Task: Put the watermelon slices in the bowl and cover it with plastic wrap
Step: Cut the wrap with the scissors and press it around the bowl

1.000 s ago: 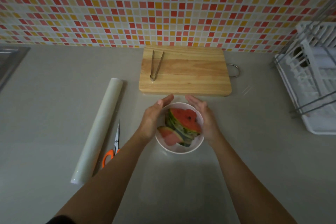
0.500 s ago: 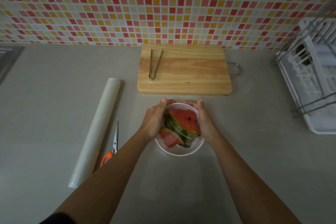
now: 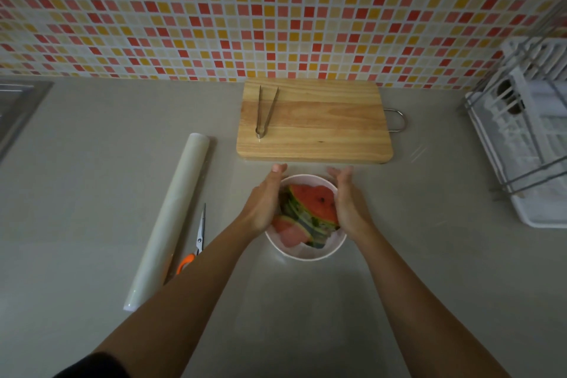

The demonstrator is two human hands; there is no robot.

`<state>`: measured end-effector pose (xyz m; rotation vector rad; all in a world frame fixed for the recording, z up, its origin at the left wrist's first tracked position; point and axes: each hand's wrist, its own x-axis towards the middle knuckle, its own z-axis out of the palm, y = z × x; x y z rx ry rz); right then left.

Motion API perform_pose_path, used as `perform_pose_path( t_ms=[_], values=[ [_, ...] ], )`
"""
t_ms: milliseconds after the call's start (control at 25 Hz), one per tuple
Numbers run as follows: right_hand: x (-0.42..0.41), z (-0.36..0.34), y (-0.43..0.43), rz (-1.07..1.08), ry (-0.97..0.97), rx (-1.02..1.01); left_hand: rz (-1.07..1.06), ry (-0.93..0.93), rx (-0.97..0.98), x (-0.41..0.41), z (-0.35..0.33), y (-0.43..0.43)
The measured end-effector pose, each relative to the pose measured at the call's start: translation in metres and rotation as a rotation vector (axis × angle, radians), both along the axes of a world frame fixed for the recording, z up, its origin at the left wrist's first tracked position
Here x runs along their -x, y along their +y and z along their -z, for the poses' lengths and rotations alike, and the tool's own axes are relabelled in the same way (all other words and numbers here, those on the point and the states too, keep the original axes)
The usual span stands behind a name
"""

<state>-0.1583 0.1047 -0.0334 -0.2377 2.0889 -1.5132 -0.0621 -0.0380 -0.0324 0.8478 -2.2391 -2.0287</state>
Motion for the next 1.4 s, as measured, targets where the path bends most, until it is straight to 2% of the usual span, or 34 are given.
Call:
perform_pose_path(
  t_ms=[120,240,360,480,680,840,960,1040,1120,1200,1280,1400],
  values=[
    [-0.001,0.006,0.011,0.235,-0.016,0.249,-0.031,0.096,-0.088,0.000,-0.004,-0.017],
    [-0.019,0.020,0.011,0.153,-0.073,0.400,0.099,0.101,-0.153,0.010,-0.007,-0.023],
    [-0.031,0.024,0.004,0.165,-0.153,0.482,0.191,0.057,-0.296,0.021,-0.009,-0.014],
    [-0.029,0.026,0.002,0.202,-0.187,0.480,0.186,0.009,-0.379,0.026,-0.009,-0.014],
    [-0.026,0.026,0.002,0.223,-0.246,0.442,0.210,-0.014,-0.400,0.030,-0.006,-0.011],
    [-0.025,0.019,0.001,0.191,-0.259,0.353,0.216,-0.038,-0.309,0.033,-0.004,-0.014],
    [-0.024,0.013,-0.001,0.270,-0.290,0.320,0.204,-0.052,-0.211,0.033,-0.002,-0.016],
    [-0.025,0.008,0.006,0.462,-0.235,0.375,0.082,0.044,-0.237,0.025,-0.002,-0.022],
    [-0.030,0.007,0.017,0.645,-0.152,0.452,-0.142,0.158,-0.293,0.011,0.000,-0.024],
    [-0.047,0.007,0.015,0.629,-0.166,0.537,-0.282,0.246,-0.358,-0.013,0.005,-0.008],
    [-0.062,0.009,0.003,0.572,-0.208,0.596,-0.325,0.315,-0.441,-0.027,0.009,0.022],
    [-0.070,0.010,-0.008,0.568,-0.197,0.624,-0.474,0.311,-0.495,-0.022,0.008,0.044]
  ],
)
